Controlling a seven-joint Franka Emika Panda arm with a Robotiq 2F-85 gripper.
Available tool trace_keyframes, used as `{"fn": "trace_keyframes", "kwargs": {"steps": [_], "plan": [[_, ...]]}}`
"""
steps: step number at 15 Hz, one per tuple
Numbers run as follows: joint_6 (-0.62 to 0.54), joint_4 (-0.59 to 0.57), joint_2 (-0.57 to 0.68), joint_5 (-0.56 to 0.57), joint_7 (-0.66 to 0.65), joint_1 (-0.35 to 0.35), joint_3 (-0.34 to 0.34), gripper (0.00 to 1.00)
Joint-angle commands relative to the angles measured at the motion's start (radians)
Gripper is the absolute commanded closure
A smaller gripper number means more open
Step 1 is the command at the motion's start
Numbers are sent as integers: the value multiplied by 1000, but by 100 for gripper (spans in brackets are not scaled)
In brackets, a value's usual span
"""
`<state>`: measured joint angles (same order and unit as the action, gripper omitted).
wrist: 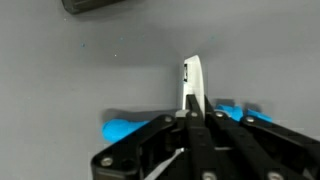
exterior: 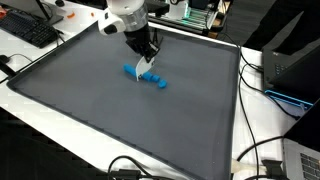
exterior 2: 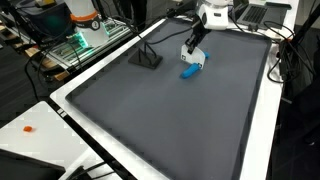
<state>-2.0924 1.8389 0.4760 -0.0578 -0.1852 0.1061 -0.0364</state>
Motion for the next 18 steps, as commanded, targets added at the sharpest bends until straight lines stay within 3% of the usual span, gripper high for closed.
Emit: {"fn": "trace_keyframes", "kwargs": {"steps": [1, 18], "plan": [[20, 11, -36, 20, -3, -2, 11, 99], [37, -41, -49, 7, 14, -31, 28, 99]]}}
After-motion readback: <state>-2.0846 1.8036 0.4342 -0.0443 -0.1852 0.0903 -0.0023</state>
